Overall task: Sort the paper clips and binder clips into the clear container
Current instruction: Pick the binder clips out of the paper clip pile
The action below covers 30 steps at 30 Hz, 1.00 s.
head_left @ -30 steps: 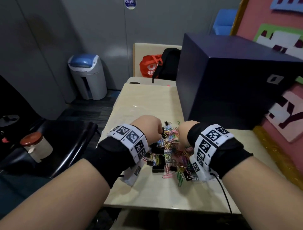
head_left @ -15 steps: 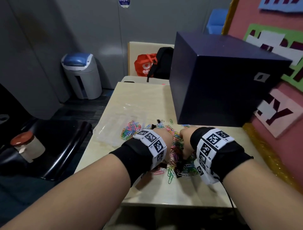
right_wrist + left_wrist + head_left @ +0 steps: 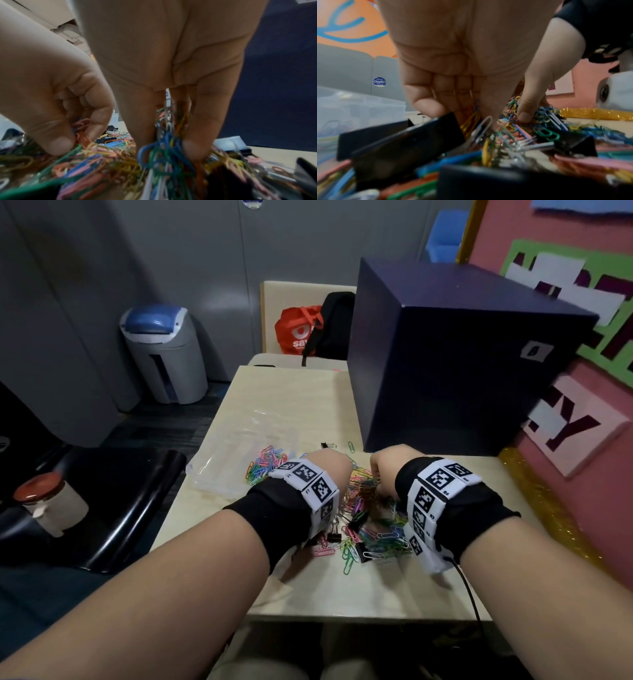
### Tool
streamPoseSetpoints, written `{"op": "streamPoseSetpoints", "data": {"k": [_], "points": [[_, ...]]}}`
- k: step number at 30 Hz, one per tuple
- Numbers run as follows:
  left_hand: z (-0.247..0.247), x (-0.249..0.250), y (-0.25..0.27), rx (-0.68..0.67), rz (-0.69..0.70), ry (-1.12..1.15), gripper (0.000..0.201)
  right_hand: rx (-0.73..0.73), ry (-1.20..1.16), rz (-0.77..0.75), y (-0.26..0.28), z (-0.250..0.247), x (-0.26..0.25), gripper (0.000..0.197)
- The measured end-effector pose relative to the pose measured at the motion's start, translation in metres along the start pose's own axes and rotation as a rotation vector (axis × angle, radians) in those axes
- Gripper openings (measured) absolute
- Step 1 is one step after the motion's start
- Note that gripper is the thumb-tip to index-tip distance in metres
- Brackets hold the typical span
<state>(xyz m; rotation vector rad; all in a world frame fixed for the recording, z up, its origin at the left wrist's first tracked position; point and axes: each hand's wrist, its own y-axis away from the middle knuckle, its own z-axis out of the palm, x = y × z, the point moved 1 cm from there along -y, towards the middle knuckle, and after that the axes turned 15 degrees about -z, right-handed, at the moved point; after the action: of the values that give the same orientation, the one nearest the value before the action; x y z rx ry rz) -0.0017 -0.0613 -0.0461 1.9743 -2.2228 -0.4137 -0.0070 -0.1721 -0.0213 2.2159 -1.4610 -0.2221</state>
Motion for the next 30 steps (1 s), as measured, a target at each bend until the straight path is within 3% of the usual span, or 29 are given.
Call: {"op": "streamPoseSetpoints", "data": {"k": [2, 5, 8, 11, 16, 19, 25, 27, 30], "points": [[-0.008, -0.006, 0.003, 0.046, 0.003, 0.034, 0.016, 0.077, -0.024, 0.000, 0.002, -0.003, 0.001, 0.026], [-0.019, -0.017, 0.009, 0.066, 0.015, 0.160, 0.015, 0.235, -0.092, 0.000, 0.004, -0.008, 0.000, 0.023], [-0.031, -0.034, 0.013, 0.135, 0.002, 0.288, 0.008, 0.303, -0.133, -0.032, 0.002, -0.008, -0.008, 0.025], [-0.043, -0.057, 0.017, 0.183, -0.059, 0.376, 0.007, 0.246, -0.127, -0.065, -0.008, -0.004, -0.020, 0.026], [-0.046, -0.101, 0.011, 0.269, -0.227, 0.382, 0.011, -0.007, 0.018, -0.097, -0.020, -0.002, -0.034, 0.034], [-0.037, -0.114, 0.008, 0.254, -0.277, 0.370, 0.017, -0.082, 0.064, -0.075, -0.025, -0.006, -0.038, 0.033], [-0.022, -0.123, 0.004, 0.244, -0.306, 0.478, 0.022, -0.026, 0.063, -0.074, -0.025, -0.006, -0.040, 0.010], [-0.022, -0.127, 0.003, 0.243, -0.350, 0.416, 0.022, -0.035, 0.058, -0.064, -0.026, -0.007, -0.040, 0.008], [-0.020, -0.130, 0.006, 0.108, -0.419, 0.167, 0.017, -0.106, 0.053, -0.059, -0.026, -0.011, -0.040, 0.023]]}}
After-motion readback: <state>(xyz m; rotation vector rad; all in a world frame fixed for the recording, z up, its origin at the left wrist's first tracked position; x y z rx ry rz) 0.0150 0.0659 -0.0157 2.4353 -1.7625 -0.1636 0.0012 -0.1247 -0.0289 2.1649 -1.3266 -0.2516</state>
